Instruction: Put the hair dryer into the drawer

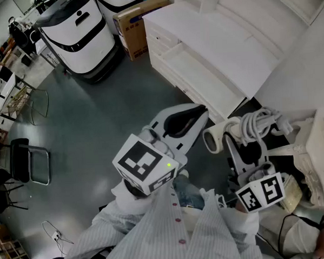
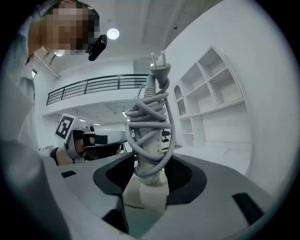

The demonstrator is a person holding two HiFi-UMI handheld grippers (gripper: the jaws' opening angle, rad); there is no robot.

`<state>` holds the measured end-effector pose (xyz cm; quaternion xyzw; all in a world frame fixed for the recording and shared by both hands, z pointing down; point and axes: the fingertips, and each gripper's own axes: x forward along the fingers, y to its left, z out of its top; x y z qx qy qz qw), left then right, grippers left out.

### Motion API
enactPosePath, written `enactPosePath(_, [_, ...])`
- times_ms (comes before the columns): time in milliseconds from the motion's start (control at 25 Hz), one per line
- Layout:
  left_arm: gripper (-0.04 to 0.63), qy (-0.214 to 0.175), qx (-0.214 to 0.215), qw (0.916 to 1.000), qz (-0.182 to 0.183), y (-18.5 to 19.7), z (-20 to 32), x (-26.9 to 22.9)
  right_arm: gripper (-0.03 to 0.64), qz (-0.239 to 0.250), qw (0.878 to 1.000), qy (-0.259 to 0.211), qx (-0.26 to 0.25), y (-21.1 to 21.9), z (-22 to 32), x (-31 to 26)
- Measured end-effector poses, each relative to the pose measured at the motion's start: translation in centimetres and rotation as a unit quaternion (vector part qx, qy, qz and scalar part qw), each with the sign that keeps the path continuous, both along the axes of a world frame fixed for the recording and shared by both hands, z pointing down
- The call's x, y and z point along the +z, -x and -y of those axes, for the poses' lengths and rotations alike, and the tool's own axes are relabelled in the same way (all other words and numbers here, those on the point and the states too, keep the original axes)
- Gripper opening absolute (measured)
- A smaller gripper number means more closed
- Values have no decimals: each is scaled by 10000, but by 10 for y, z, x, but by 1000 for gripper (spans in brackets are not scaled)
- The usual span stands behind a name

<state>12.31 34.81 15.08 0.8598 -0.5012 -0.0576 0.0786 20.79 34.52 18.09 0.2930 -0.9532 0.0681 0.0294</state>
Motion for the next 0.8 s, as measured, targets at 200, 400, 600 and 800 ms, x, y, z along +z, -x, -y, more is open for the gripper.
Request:
enactPosePath(200, [28, 8, -72, 10000, 12, -9, 6, 4, 201, 36, 10000, 18, -53, -10, 7, 2])
enactPosePath(400, [28, 65, -238, 9997, 13, -8, 10, 8, 201, 56, 9998, 119, -169, -14, 13, 8])
enactPosePath(600, [28, 66, -381, 9992, 56, -11, 12, 9, 201, 122, 9992, 180, -326, -19, 18, 11])
enactPosePath(800, [28, 29, -579, 9983, 108, -13, 11, 10, 201, 47, 9988, 120, -476, -26, 19, 11])
